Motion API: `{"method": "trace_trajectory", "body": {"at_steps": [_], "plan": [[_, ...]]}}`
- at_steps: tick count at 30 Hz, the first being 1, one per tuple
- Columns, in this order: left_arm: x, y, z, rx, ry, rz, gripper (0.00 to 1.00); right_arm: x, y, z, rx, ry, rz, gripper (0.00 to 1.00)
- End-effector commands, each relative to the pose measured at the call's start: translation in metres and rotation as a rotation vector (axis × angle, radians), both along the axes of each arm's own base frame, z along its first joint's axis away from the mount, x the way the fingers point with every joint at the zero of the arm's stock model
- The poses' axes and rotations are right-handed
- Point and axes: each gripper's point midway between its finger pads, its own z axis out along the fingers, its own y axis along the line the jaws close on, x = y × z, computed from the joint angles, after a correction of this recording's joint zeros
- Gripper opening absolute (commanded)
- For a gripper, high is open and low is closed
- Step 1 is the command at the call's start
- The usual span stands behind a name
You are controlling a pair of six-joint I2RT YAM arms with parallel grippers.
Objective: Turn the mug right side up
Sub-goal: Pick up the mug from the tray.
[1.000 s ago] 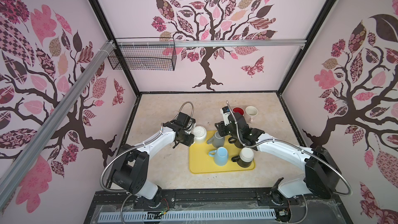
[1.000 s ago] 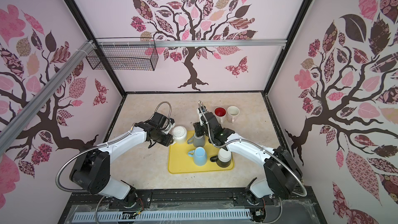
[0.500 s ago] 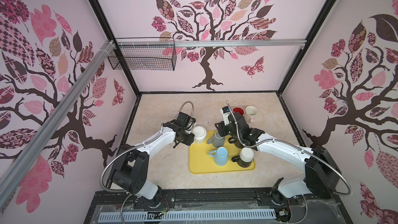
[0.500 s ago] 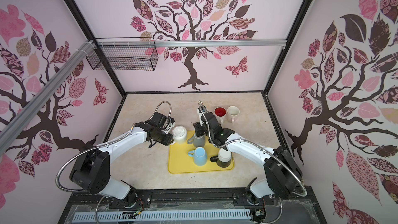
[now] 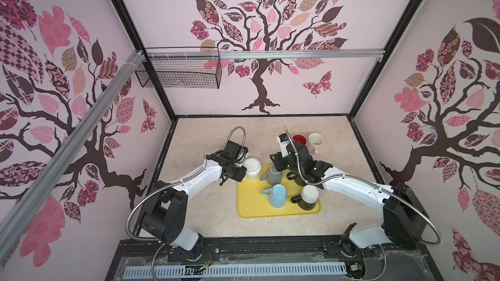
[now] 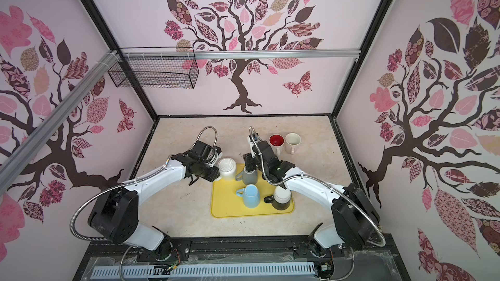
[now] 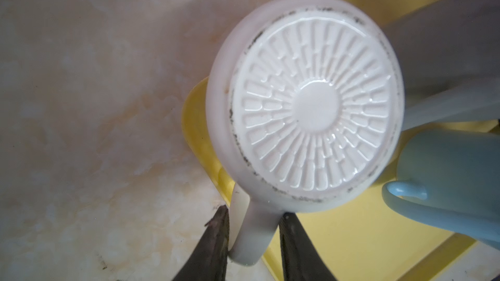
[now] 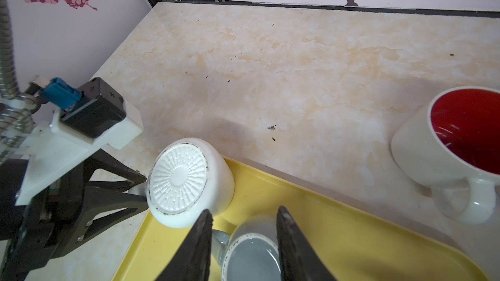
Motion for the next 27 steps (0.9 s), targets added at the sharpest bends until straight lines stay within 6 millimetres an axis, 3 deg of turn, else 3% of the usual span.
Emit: {"method": "trace_trajectory", "body": {"at_steps": [1, 27], "plan": [[0.0106, 0.0003, 0.0004, 0.019, -0.039, 0.013, 0.33, -0.0014, 0.0005, 0.0154, 0.016, -0.042, 0.008, 0.42], [0.0082, -0.0030, -0.0090, 0.031, -0.004, 0.005, 0.30, -0.0008, -0.0005, 0.0130, 0.009, -0.042, 0.001, 0.42]]}}
